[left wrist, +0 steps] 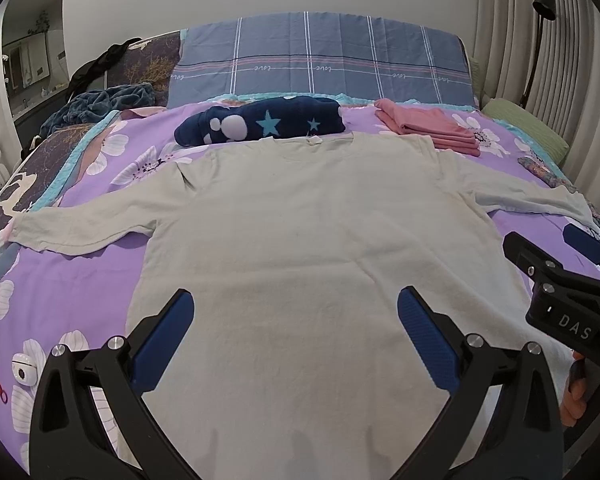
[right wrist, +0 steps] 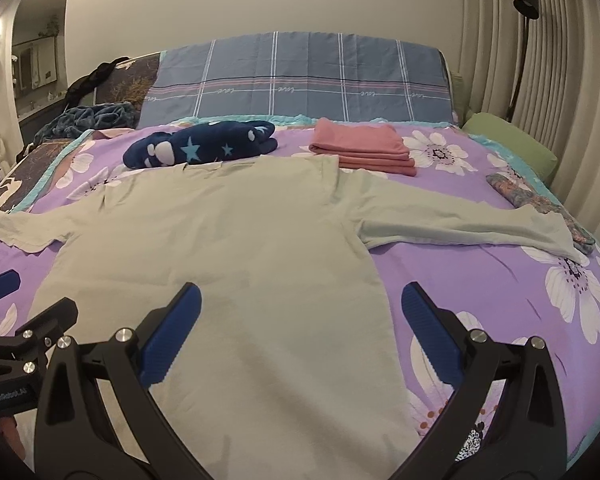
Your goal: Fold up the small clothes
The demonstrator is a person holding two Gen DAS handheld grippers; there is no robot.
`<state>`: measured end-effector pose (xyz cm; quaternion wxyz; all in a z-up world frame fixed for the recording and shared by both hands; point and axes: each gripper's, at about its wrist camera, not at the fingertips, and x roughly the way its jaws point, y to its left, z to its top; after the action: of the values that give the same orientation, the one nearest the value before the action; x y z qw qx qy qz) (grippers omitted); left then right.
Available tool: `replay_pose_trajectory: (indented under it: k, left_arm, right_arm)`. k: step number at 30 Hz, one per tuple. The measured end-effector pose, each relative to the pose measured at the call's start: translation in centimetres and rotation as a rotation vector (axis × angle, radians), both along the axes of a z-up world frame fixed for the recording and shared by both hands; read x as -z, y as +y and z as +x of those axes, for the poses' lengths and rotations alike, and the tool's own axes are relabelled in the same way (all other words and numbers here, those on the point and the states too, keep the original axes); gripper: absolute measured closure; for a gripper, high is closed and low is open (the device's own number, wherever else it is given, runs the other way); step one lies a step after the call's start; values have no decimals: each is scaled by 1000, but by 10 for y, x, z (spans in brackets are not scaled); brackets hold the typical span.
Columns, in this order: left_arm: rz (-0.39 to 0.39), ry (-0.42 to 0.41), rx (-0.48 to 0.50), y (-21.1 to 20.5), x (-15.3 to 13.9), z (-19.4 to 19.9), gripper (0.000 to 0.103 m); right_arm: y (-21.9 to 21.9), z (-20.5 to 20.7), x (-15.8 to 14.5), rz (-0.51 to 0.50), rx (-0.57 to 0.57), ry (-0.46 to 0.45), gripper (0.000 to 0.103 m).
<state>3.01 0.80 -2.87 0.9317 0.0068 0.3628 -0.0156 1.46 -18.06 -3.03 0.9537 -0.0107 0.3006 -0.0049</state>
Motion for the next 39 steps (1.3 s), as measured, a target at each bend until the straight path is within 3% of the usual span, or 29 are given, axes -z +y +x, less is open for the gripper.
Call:
replay_pose_trajectory:
  k: [13,29,36,39]
  left_arm:
    - [3,7,3,2,6,4,1]
    - [-5,23,6,10,16,19,1]
    - [-60,38,-28,46,23,37,1]
    - [-96,36,-83,80,24,44,1]
  right_arm:
    - [1,2,1,21,-12,-12,2]
    - [9,22,1,-28,-33,19,2]
    - [17,41,1,-59,-48,44,2]
    - [22,50,2,-87,-55,45,2]
